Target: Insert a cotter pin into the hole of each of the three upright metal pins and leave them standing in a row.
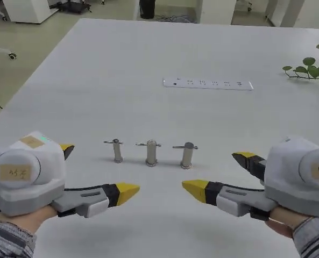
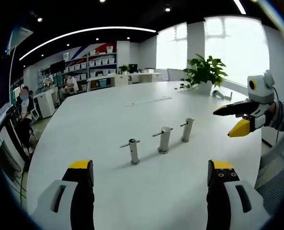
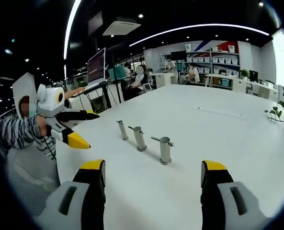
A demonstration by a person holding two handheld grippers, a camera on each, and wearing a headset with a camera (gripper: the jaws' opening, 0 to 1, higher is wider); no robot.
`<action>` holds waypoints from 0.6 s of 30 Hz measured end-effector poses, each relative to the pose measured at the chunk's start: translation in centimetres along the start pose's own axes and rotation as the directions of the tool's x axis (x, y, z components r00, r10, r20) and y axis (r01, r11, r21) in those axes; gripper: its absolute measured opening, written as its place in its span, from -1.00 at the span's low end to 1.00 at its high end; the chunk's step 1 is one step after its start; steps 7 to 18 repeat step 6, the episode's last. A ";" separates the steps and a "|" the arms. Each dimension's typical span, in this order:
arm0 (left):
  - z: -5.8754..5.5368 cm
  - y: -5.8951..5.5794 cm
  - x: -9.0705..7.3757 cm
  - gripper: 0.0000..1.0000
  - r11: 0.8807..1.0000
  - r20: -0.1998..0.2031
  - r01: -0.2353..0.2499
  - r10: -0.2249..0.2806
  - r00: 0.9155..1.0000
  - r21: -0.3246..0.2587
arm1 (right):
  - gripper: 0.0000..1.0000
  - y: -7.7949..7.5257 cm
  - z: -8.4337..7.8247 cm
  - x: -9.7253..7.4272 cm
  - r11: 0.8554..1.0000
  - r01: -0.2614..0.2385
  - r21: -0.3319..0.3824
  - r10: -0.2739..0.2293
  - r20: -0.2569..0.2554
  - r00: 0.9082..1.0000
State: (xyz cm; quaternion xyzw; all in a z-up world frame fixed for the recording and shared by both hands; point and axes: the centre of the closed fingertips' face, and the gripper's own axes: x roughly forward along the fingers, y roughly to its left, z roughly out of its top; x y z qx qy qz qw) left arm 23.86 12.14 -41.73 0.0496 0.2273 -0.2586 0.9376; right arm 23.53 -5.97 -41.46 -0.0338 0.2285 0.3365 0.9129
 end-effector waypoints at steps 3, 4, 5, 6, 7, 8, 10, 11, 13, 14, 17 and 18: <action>0.1 0.1 -0.1 0.97 1.000 0.007 -0.004 0.004 1.000 0.000 | 0.60 0.1 -0.2 0.1 1.000 0.009 -0.023 -0.009 -0.003 1.000; 0.1 0.1 -0.1 0.97 1.000 0.007 -0.006 0.006 1.000 0.001 | 0.60 0.0 -0.2 0.1 1.000 0.012 -0.025 -0.012 0.002 1.000; 0.0 0.2 -0.1 0.97 1.000 0.007 -0.011 0.011 1.000 0.005 | 0.61 0.0 -0.1 0.0 1.000 0.014 -0.020 -0.014 0.011 1.000; 0.0 0.3 0.0 0.97 1.000 0.007 -0.014 0.014 1.000 0.009 | 0.61 0.0 -0.1 0.1 1.000 0.013 -0.015 -0.012 0.016 1.000; 0.0 0.3 0.0 0.97 1.000 0.007 -0.014 0.014 1.000 0.009 | 0.61 0.0 -0.1 0.1 1.000 0.013 -0.015 -0.012 0.016 1.000; 0.0 0.3 0.0 0.97 1.000 0.007 -0.014 0.014 1.000 0.009 | 0.61 0.0 -0.1 0.1 1.000 0.013 -0.015 -0.012 0.016 1.000; 0.0 0.3 0.0 0.97 1.000 0.007 -0.014 0.014 1.000 0.009 | 0.61 0.0 -0.1 0.1 1.000 0.013 -0.015 -0.012 0.016 1.000; 0.0 0.3 0.0 0.97 1.000 0.007 -0.014 0.014 1.000 0.009 | 0.61 0.0 -0.1 0.1 1.000 0.013 -0.015 -0.012 0.016 1.000; 0.0 0.3 0.0 0.97 1.000 0.007 -0.014 0.014 1.000 0.009 | 0.61 0.0 -0.1 0.1 1.000 0.013 -0.015 -0.012 0.016 1.000; 0.0 0.3 0.0 0.97 1.000 0.007 -0.014 0.014 1.000 0.009 | 0.61 0.0 -0.1 0.1 1.000 0.013 -0.015 -0.012 0.016 1.000; 0.0 0.3 0.0 0.97 1.000 0.007 -0.014 0.014 1.000 0.009 | 0.61 0.0 -0.1 0.1 1.000 0.013 -0.015 -0.012 0.016 1.000; 0.0 0.3 0.0 0.97 1.000 0.007 -0.014 0.014 1.000 0.009 | 0.61 0.0 -0.1 0.1 1.000 0.013 -0.015 -0.012 0.016 1.000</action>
